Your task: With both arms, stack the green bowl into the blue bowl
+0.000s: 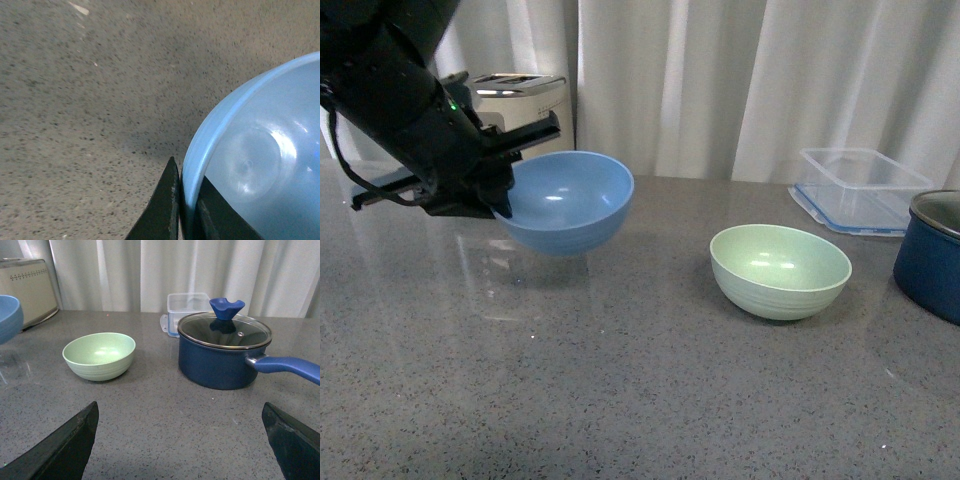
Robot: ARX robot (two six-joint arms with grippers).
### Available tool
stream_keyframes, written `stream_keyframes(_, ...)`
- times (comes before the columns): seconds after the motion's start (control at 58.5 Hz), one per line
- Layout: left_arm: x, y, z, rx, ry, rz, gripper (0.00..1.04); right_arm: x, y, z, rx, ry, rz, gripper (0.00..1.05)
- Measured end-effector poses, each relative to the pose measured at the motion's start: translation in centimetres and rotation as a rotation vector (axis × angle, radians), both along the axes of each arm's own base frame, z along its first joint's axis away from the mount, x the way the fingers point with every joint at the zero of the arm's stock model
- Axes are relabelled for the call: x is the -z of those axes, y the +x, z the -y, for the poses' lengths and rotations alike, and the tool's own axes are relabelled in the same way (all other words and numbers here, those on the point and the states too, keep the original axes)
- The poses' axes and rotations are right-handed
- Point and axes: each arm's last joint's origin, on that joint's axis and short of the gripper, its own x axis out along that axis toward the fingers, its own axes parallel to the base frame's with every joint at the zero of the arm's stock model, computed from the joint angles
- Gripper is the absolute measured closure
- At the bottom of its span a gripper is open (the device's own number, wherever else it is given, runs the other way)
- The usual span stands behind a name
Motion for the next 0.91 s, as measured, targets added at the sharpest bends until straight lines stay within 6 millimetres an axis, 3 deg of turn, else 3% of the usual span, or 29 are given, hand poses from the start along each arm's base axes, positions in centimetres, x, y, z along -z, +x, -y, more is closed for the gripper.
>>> stream_keyframes(0.359,2.7,1.8,3.9,0.039,-0.005,-0.065,1.01,0.0,0.0,0.0,0.000,0.000,0.000,0.10)
stream_keyframes(0.598,4.2,2.8,4.9,0.032,0.002,-0.105,1.00,0.0,0.0,0.0,0.000,0.000,0.000,0.10)
stream_keyframes(0.786,3.7,2.7,5.0,0.052,-0.022,-0.088,0.69,0.0,0.0,0.0,0.000,0.000,0.000,0.10)
stream_keyframes(0.906,1.6,1.7,4.6,0.087,-0.010,-0.031,0.47,0.0,0.0,0.0,0.000,0.000,0.000,0.10)
